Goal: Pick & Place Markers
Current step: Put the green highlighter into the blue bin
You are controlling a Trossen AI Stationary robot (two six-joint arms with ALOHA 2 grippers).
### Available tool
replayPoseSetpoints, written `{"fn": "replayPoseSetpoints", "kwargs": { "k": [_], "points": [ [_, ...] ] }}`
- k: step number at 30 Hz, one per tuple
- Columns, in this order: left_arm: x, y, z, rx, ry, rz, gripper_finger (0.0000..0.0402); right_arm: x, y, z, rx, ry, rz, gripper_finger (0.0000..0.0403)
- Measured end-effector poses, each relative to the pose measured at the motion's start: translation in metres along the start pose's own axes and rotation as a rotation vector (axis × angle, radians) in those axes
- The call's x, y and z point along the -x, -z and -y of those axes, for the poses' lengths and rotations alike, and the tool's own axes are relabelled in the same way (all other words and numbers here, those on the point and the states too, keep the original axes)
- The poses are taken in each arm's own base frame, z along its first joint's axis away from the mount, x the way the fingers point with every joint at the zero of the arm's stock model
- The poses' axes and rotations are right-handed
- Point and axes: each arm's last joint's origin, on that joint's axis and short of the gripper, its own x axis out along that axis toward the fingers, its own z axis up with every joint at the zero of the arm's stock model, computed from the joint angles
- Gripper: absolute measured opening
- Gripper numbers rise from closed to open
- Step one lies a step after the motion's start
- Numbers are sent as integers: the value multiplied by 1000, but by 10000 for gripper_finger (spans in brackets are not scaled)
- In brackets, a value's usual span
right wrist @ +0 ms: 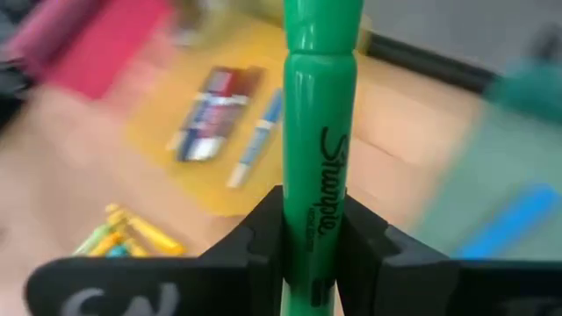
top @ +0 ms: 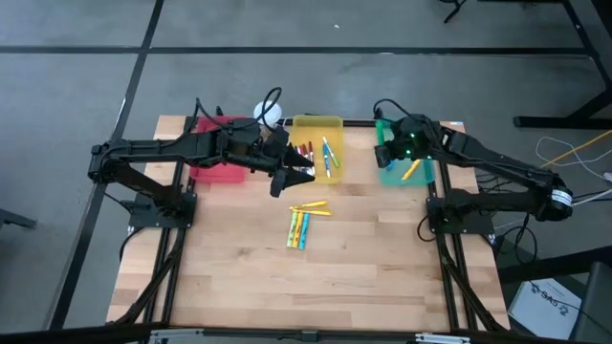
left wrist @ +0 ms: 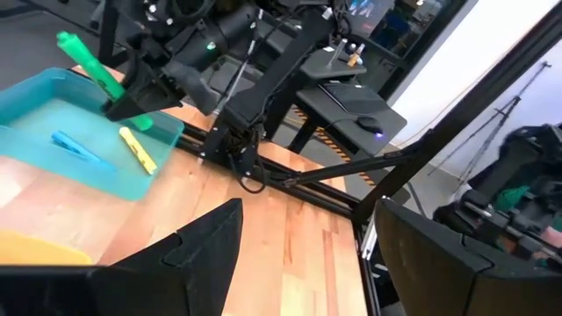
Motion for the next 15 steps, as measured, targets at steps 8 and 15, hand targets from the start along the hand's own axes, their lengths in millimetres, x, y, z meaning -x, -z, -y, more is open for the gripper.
{"fn": "replayPoseSetpoints", "kwargs": {
  "k": [8, 15],
  "points": [
    [0, 0, -1, -1, -24, 12, 253, 1, 5, 31, -252, 221, -82, 67],
    [0, 0, -1, -1, -24, 12, 253, 0, 7, 48, -366, 324, -138, 67]
  ]
}}
